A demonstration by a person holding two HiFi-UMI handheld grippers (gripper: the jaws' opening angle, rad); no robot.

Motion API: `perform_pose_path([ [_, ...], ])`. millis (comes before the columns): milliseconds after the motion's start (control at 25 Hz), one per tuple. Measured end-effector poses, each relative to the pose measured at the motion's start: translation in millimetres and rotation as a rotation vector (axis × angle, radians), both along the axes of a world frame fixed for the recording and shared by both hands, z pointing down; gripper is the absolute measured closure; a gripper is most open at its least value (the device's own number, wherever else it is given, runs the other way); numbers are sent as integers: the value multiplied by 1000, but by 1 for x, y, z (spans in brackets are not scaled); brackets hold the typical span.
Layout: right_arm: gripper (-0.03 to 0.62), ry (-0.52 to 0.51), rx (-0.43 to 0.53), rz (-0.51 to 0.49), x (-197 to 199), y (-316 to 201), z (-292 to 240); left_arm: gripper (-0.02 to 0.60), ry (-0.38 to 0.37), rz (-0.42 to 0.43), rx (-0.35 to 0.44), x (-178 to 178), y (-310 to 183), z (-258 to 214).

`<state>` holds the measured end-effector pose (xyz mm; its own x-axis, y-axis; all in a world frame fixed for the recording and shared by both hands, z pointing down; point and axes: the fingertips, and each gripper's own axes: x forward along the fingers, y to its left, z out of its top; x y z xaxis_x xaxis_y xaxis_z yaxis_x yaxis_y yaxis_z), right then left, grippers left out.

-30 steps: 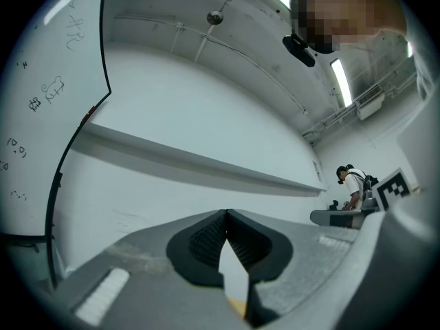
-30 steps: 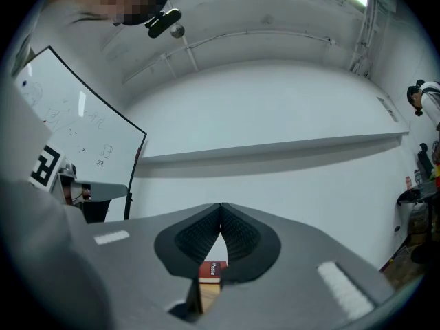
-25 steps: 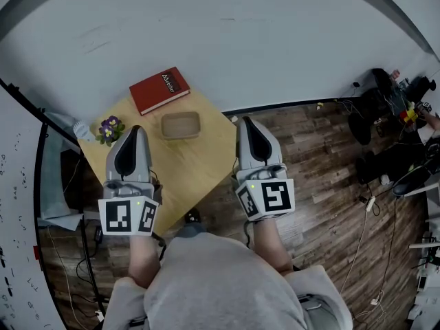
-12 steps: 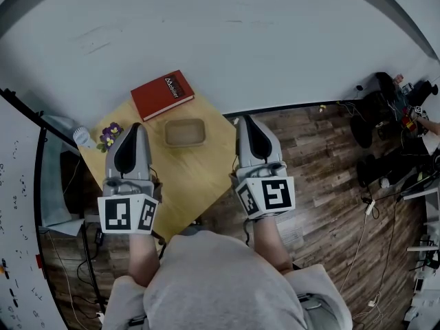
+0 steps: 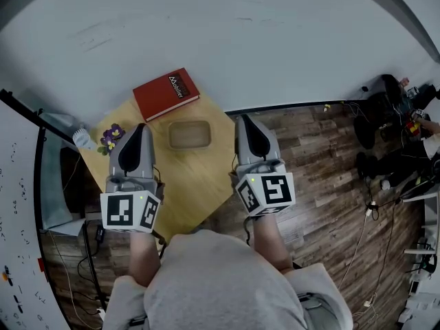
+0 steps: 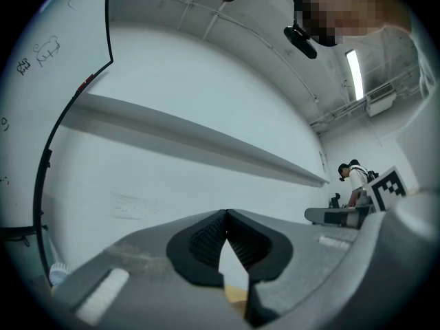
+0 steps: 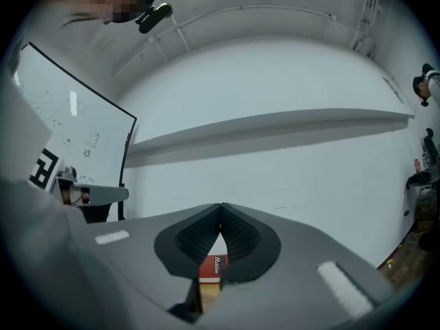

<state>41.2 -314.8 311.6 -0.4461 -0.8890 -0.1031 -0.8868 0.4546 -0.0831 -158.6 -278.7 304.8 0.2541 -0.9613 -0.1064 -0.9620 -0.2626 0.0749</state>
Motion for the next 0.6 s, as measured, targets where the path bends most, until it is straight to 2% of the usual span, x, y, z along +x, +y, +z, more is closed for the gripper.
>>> perform_pose_path([
  [600,592,20,-264,-42,-24,-33,87,577,29,49,-319,-9,-36,104],
])
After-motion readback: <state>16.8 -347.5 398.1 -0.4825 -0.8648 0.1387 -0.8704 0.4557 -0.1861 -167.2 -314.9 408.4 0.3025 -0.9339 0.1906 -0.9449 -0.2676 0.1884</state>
